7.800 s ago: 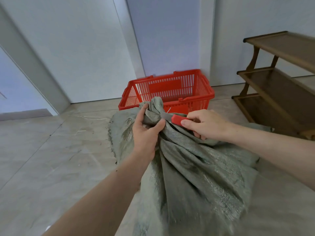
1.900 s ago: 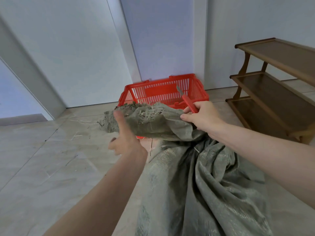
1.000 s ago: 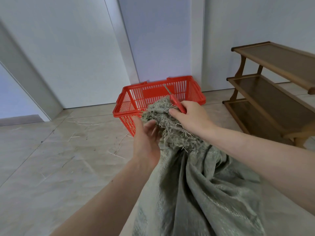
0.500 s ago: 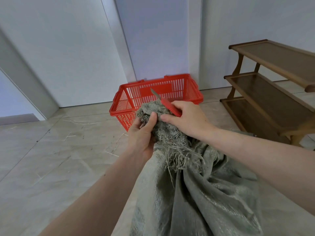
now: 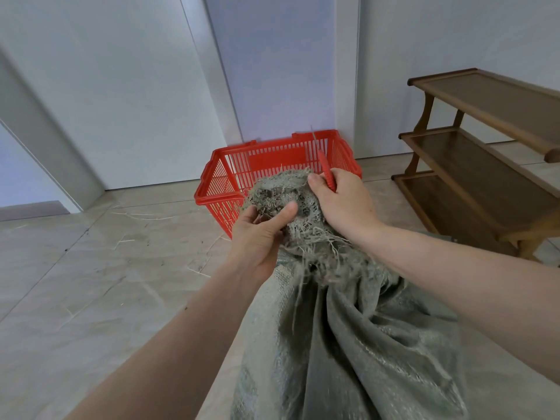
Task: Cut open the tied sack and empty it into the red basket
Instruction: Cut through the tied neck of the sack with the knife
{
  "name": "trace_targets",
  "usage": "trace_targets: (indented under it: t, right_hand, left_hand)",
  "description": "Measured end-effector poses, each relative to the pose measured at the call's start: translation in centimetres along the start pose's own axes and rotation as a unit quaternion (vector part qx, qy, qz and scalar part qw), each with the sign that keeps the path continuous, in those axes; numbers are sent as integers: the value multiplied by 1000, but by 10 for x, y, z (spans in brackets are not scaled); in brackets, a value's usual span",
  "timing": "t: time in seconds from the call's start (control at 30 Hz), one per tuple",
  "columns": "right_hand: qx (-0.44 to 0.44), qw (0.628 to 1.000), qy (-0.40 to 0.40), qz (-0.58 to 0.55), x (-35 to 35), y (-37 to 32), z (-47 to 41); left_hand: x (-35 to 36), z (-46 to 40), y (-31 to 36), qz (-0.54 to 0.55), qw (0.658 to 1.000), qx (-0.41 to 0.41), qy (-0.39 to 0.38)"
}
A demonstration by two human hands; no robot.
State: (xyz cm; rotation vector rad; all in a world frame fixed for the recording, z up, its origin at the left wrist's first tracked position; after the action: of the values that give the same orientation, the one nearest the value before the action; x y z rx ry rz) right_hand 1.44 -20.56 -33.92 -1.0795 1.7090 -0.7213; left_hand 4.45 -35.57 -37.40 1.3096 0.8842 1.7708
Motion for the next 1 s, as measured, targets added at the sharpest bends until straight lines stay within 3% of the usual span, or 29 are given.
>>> trace_targets:
  t: [0.17,0.4,0.6,0.73,0.8,1.0]
  right_hand:
    - [-61,996,11,69,-7,0,1]
    - [-64,986,-8,155,-6,3,-4]
    - [-64,997,-23,31,-6,-18,-3]
    - [-37,995,-72,51,-2,-20,-1]
    - [-26,996,-65,55,-4,-17,-2]
    - [73,994,1,-77,-10,-1,-11]
  left_hand:
    - [-9,-6,6,36,999,10,-6]
    - [-3,-3,5,93,996,2,-12]
    - [8,8,9,54,997,26,-38]
    - [14,14,11,61,996,5,-71]
    - [16,16,12,63,996,-26,-58]
    - [-11,-5,16,96,995,36,18]
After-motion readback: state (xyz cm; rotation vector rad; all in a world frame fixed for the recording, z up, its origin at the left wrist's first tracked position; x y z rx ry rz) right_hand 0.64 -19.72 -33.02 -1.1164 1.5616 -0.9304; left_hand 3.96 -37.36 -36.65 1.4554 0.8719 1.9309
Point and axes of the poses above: each hand's wrist, its own z-axis away from the middle knuckle, its own x-axis out of the palm, y = z × x, the point moved 3 cm from there along -z, towards the middle knuckle, and after that the axes turned 6 degrees about -x, right-handed, at the moved point
